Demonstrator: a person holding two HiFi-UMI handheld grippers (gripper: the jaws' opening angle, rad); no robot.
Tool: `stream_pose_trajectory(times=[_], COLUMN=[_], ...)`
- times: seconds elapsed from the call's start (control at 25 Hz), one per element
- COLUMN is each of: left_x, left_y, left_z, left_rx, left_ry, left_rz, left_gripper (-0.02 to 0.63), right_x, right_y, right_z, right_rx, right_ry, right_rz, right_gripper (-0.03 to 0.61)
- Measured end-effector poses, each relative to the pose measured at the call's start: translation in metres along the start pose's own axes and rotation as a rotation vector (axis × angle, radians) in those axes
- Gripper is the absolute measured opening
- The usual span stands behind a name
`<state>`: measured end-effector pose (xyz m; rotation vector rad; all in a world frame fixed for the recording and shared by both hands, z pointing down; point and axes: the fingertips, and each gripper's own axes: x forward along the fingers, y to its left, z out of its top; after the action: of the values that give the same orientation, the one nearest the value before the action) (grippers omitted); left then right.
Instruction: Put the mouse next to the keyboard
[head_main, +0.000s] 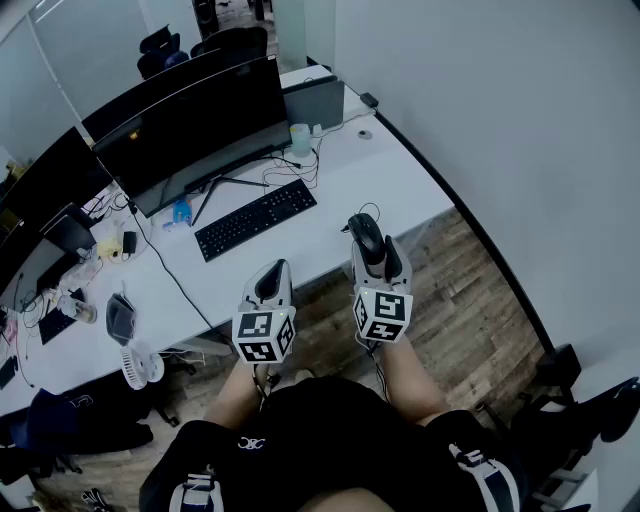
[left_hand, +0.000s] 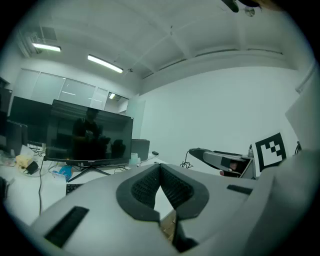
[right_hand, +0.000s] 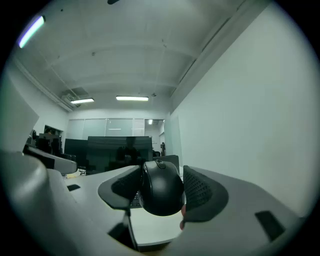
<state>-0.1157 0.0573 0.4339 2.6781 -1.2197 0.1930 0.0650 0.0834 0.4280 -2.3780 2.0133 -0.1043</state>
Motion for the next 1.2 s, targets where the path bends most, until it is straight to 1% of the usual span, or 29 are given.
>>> stream_pose_trajectory(times=[0.28,0.44,0.64,0.88,1.04,1.2], left_x=[-0.003,-0.002,0.002,0.015,0.028,0.04], left_y=[0.002,0.012,0.034,0.068,0.091,0.105], left_z=[-0.001,-0.002,0.003,0.01,0.014,0.012], left_rx=[0.004,0.005,0.005,0.009,0.036,0.018], left_ry=[0.003,0.005,0.0,-0.011,-0.027,-0.019], left_rz=[-0.007,-0.013,-0.026,-0.067,-0.091,-0.098], left_gripper=[0.012,0.012,0.012,0.012,0.012,0.012], right_x=[0.003,0.009,0.023,0.046,0.063,0.079], right_y=[-0.002,0.005,0.022,0.042,0.053,0.055], right_z=[0.0,-0.001,0.0,0.004,0.005,0.003], right_rx=[0.014,0.013,0.002,-0.008,-0.009,-0.024], right_ry=[-0.009,-0.008,-0.013,-0.027,-0.046,-0.037], right_rz=[-0.029,-0.036,-0.043,-0.081,-0.107,-0.117], right_gripper=[0.282,0.281,0.281,0.279,0.279,0.279])
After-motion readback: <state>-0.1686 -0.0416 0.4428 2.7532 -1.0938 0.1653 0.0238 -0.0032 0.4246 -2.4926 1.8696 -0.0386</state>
